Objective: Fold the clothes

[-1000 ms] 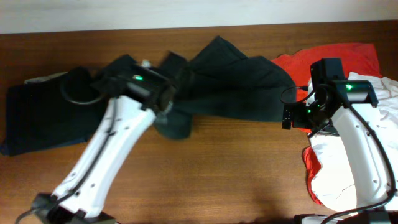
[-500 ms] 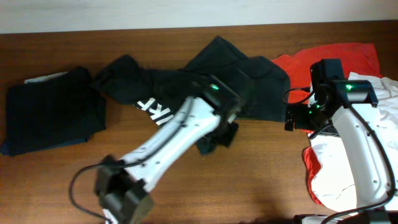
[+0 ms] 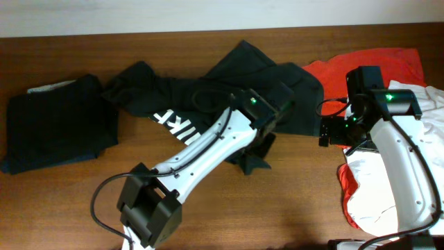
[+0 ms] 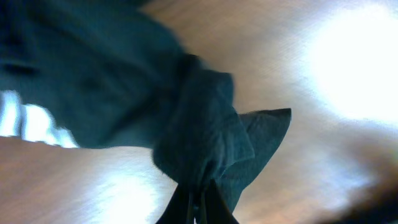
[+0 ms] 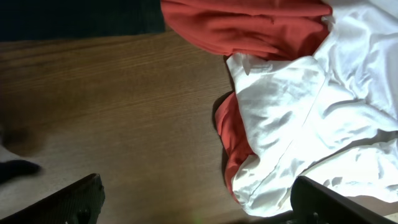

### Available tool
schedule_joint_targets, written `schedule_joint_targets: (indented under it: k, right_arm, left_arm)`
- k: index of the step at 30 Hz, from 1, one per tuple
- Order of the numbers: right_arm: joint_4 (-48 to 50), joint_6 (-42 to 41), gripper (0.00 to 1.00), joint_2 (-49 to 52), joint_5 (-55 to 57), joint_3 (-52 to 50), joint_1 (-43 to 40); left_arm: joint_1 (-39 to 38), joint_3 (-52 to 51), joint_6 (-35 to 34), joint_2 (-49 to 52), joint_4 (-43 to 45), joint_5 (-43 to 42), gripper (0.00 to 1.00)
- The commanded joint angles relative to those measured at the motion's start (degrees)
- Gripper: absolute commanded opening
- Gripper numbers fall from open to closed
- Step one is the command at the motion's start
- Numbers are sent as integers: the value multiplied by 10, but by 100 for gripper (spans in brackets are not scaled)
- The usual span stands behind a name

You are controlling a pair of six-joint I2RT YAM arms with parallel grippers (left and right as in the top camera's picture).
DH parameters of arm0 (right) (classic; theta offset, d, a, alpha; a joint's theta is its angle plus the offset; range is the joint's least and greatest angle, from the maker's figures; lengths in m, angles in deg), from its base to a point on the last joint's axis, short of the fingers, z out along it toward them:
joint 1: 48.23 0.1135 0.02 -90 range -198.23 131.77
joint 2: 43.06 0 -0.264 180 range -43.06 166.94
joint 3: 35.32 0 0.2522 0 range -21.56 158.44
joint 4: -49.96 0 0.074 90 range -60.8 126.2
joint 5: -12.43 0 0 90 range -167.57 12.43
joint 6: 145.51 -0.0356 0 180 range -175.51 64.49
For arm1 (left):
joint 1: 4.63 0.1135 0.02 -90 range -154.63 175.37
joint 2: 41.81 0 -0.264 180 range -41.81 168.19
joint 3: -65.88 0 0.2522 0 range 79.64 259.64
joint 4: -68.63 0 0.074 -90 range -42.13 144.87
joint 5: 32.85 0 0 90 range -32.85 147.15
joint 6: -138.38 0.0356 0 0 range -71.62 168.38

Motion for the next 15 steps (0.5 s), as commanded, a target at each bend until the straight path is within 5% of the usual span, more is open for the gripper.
schedule_joint_targets:
  k: [1, 3, 6, 7, 8, 9, 15]
  right_arm:
    - [0, -5, 99, -8, 11, 7, -3]
    - [-1, -5, 99, -8, 11, 7, -3]
    - [-1, -7, 99, -8, 11, 7, -3]
    - [-1, -7, 99, -8, 11, 7, -3]
    - [0, -7, 99, -8, 11, 7, -3]
    - [-1, -7, 99, -8, 11, 7, -3]
    - [0, -9, 99, -8, 7, 7, -3]
  left_arm:
    - [52, 9, 7, 1, 62, 155, 0]
    - [101, 9, 12, 2, 151, 188, 0]
    - [170, 9, 14, 2, 270, 93, 4]
    - [188, 9, 14, 3, 286, 38, 35]
    - [206, 9, 14, 4, 290, -20, 87]
    - [216, 9, 14, 4, 281, -46, 99]
    - [202, 9, 20, 8, 240, -78, 99]
